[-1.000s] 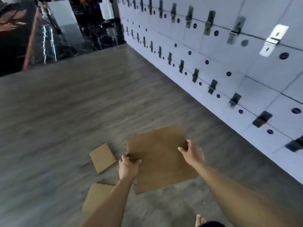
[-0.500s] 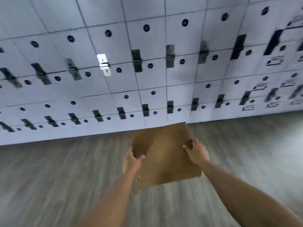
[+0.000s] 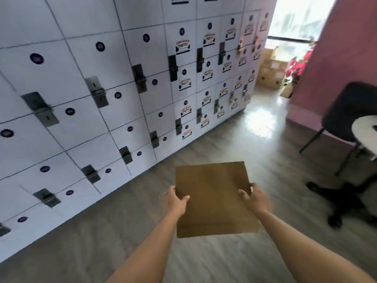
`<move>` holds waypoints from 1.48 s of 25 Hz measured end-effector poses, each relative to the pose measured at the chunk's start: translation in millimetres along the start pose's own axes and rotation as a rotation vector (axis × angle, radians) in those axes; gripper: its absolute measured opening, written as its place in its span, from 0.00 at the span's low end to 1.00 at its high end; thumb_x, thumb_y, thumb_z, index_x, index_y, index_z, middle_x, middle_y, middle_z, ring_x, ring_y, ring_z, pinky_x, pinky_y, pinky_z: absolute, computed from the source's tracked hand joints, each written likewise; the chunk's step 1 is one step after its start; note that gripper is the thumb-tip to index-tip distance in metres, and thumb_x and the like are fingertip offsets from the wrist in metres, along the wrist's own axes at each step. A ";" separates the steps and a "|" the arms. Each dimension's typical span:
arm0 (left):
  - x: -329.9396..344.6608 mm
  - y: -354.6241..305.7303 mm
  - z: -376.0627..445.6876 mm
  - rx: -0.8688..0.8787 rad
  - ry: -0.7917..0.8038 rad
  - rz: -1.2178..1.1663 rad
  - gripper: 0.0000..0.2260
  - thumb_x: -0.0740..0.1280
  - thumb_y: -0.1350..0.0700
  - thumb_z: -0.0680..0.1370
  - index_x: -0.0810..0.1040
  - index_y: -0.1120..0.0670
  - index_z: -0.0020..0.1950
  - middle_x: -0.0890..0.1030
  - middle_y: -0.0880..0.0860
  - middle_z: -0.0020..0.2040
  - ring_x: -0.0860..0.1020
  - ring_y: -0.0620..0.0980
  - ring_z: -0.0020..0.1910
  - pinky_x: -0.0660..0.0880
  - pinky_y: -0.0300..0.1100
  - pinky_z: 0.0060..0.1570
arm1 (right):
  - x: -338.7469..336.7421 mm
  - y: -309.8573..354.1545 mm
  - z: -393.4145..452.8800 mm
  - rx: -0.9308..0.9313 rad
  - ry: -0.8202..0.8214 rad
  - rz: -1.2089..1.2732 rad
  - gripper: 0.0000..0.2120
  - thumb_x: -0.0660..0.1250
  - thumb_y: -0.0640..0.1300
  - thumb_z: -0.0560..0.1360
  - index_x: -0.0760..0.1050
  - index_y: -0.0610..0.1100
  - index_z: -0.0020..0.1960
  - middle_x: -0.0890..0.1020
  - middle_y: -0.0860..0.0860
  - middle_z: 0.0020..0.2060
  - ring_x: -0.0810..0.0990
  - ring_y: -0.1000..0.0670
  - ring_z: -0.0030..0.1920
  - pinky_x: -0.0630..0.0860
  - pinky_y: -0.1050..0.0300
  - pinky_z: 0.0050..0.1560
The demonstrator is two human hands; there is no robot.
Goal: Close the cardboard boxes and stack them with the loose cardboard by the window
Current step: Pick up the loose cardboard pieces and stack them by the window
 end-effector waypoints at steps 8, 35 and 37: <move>92.3 -136.5 148.4 0.176 0.191 0.150 0.29 0.74 0.49 0.76 0.67 0.51 0.73 0.73 0.57 0.66 0.75 0.56 0.63 0.73 0.48 0.63 | -40.8 -21.9 127.7 0.226 -0.153 0.023 0.24 0.67 0.57 0.78 0.70 0.43 0.67 0.79 0.43 0.58 0.77 0.42 0.58 0.75 0.47 0.57; 436.0 -647.2 570.5 0.290 0.234 0.267 0.30 0.74 0.46 0.75 0.68 0.51 0.73 0.73 0.57 0.68 0.74 0.57 0.65 0.73 0.50 0.63 | -243.7 -74.0 801.9 0.295 -0.192 0.073 0.28 0.67 0.57 0.78 0.68 0.42 0.71 0.78 0.41 0.60 0.76 0.40 0.62 0.72 0.50 0.59; 452.5 -679.5 601.9 0.296 0.261 0.258 0.30 0.74 0.46 0.76 0.67 0.52 0.74 0.73 0.57 0.69 0.73 0.58 0.67 0.72 0.49 0.63 | -254.3 -67.3 844.1 0.308 -0.210 0.056 0.28 0.67 0.57 0.78 0.68 0.42 0.71 0.78 0.40 0.61 0.76 0.40 0.63 0.71 0.50 0.60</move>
Point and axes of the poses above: each hand's wrist, its own z-axis towards the middle knuckle, its own x-axis out of the palm, y = z × x, the point moved 6 cm from there along z, towards the middle knuckle
